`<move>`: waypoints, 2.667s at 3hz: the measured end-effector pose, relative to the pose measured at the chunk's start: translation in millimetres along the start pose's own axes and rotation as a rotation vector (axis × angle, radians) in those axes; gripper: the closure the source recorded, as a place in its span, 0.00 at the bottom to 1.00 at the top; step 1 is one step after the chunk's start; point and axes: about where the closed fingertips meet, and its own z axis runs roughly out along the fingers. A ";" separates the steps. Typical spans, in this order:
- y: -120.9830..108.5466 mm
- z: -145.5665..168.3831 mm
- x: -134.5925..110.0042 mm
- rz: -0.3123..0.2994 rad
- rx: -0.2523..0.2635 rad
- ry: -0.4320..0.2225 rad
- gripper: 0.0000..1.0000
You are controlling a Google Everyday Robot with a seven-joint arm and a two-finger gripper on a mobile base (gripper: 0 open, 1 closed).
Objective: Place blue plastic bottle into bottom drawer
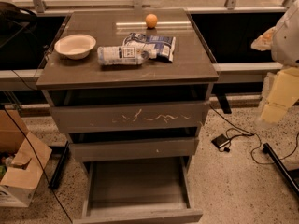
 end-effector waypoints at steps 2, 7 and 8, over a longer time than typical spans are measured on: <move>-0.1 14.8 -31.9 -0.029 0.004 -0.045 0.00; -35.7 92.2 -157.4 -0.101 -0.103 -0.360 0.00; -56.6 116.4 -192.3 -0.143 -0.130 -0.425 0.00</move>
Offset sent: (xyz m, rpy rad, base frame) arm 0.0303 0.0838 -0.0246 0.0859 -0.0319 0.1000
